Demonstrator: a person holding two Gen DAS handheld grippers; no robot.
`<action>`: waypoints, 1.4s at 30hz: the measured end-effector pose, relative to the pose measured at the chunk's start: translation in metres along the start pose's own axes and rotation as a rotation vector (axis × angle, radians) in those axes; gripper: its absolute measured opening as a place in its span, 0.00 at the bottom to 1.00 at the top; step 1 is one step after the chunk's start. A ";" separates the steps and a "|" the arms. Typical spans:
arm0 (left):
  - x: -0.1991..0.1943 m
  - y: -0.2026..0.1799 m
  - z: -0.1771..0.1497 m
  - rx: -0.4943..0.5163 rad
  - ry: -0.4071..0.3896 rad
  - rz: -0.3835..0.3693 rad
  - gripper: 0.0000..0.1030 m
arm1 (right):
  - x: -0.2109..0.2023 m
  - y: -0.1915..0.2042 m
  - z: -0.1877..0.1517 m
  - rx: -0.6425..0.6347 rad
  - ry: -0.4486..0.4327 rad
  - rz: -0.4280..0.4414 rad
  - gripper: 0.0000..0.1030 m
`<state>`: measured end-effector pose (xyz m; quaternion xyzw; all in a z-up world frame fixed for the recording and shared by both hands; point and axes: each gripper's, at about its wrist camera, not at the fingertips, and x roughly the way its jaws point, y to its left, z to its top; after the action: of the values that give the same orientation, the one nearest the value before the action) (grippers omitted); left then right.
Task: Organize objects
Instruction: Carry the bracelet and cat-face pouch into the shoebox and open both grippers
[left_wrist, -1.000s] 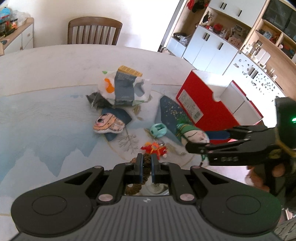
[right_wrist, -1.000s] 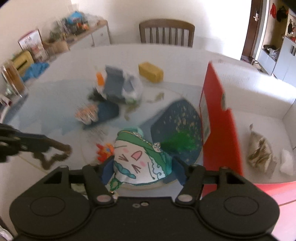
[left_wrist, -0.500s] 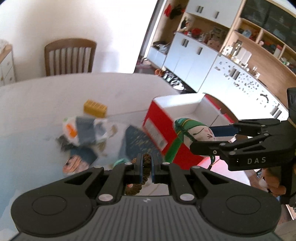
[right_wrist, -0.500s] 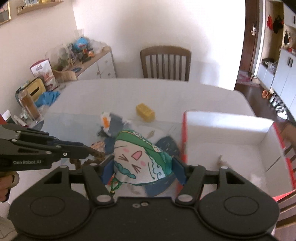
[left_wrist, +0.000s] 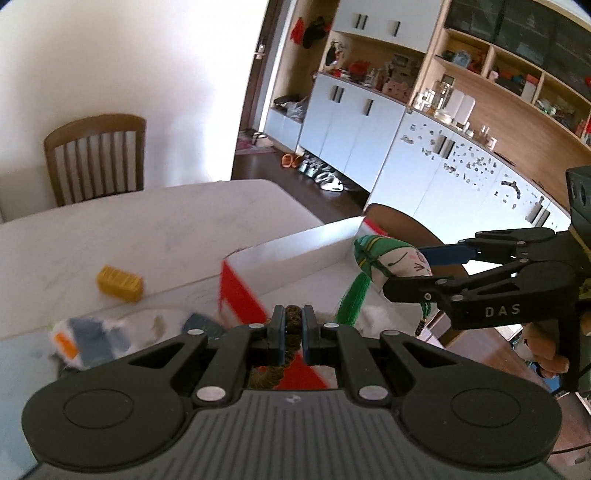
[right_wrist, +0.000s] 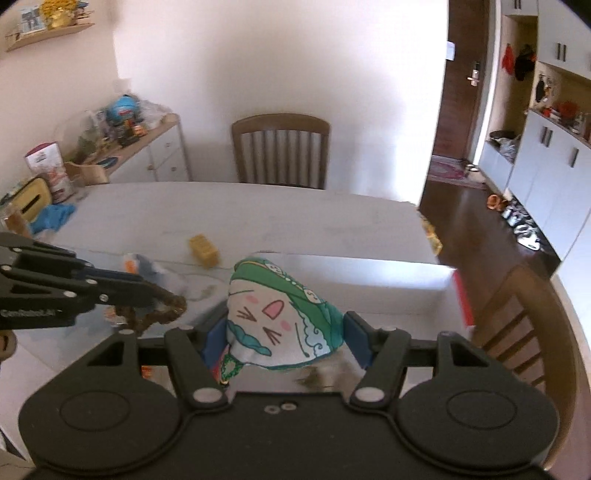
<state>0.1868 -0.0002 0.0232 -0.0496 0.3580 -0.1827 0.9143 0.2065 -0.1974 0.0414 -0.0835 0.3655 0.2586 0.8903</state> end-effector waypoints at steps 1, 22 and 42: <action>0.006 -0.006 0.004 0.007 0.001 0.001 0.08 | 0.001 -0.007 -0.001 0.001 0.001 -0.009 0.62; 0.140 -0.074 0.018 0.066 0.129 0.114 0.08 | 0.068 -0.104 -0.030 -0.013 0.105 -0.080 0.63; 0.221 -0.066 0.001 0.095 0.348 0.293 0.08 | 0.112 -0.094 -0.069 -0.193 0.236 -0.090 0.66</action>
<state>0.3173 -0.1427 -0.1020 0.0785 0.5046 -0.0705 0.8569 0.2809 -0.2559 -0.0900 -0.2146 0.4370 0.2407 0.8397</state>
